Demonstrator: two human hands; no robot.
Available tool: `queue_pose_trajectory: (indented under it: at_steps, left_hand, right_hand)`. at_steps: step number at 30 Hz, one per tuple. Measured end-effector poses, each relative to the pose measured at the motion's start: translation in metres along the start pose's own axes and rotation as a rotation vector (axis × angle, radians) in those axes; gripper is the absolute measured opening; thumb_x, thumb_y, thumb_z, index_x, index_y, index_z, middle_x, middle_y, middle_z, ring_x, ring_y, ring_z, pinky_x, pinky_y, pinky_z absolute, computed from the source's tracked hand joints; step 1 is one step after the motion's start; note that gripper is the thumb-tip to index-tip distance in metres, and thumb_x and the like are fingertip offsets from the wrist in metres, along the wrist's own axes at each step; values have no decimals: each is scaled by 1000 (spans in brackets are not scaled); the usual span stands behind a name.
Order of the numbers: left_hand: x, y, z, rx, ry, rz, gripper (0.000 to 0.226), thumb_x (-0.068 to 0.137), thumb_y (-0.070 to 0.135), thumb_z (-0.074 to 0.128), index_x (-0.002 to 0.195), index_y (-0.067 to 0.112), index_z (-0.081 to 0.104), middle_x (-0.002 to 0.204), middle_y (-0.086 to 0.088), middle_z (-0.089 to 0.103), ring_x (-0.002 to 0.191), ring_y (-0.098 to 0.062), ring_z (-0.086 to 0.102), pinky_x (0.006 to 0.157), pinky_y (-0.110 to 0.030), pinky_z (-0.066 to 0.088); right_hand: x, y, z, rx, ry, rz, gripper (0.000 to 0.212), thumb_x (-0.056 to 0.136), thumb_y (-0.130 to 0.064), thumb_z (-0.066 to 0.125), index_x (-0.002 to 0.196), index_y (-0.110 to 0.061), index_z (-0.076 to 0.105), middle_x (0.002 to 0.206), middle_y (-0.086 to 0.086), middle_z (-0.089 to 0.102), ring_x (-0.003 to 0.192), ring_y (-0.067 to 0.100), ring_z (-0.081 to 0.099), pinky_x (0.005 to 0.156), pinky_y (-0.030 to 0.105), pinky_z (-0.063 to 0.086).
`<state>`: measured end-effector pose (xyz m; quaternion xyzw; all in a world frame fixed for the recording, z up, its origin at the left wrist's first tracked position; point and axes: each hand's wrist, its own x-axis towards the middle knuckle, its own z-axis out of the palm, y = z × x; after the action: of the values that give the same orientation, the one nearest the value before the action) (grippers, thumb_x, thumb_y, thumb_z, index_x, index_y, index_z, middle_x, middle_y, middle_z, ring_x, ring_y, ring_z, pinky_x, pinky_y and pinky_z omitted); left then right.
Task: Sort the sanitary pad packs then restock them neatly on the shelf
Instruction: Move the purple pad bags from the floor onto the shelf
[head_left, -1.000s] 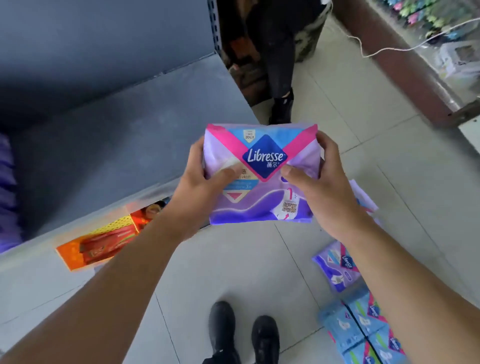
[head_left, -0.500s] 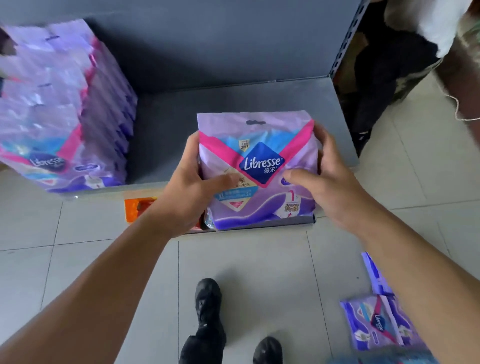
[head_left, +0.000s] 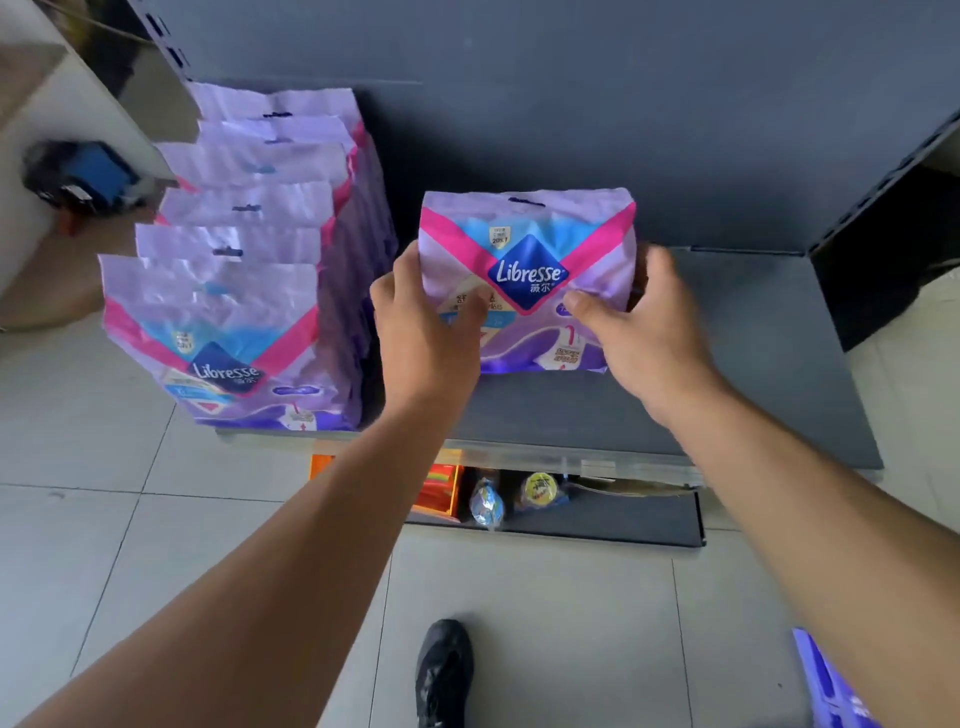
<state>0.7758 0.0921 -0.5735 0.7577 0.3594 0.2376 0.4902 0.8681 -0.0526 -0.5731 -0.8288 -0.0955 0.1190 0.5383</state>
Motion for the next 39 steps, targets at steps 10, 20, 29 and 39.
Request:
queue_pose_trajectory:
  at_steps: [10, 20, 29, 39]
  left_hand:
    - [34, -46, 21, 128, 0, 35, 58, 89, 9, 54, 143, 13, 34, 143, -6, 40, 132, -21, 37, 106, -21, 25]
    - [42, -63, 20, 320, -78, 12, 59, 91, 16, 52, 146, 14, 32, 149, -5, 36, 138, -21, 33, 110, -31, 29]
    - [52, -60, 15, 333, -58, -13, 57, 92, 17, 51, 146, 18, 33, 148, -3, 37, 136, -21, 36, 108, -32, 32]
    - [33, -52, 11, 445, -100, 134, 54, 93, 17, 51, 146, 16, 37, 143, -3, 42, 131, -24, 40, 102, -37, 39]
  right_hand:
    - [73, 0, 70, 5, 175, -108, 33, 88, -32, 69, 109, -16, 50, 103, -9, 64, 87, 4, 64, 71, 21, 55]
    - [109, 14, 114, -181, 209, -222, 37, 88, -29, 69, 112, -9, 50, 117, 8, 57, 106, 25, 58, 84, 37, 50]
    - [109, 19, 111, -157, 102, -144, 33, 88, -36, 69, 102, -20, 43, 113, -2, 63, 88, 10, 60, 67, 23, 52]
    - [64, 35, 78, -422, 150, -336, 48, 93, -27, 59, 137, -11, 48, 136, 7, 52, 124, 25, 49, 96, 34, 44]
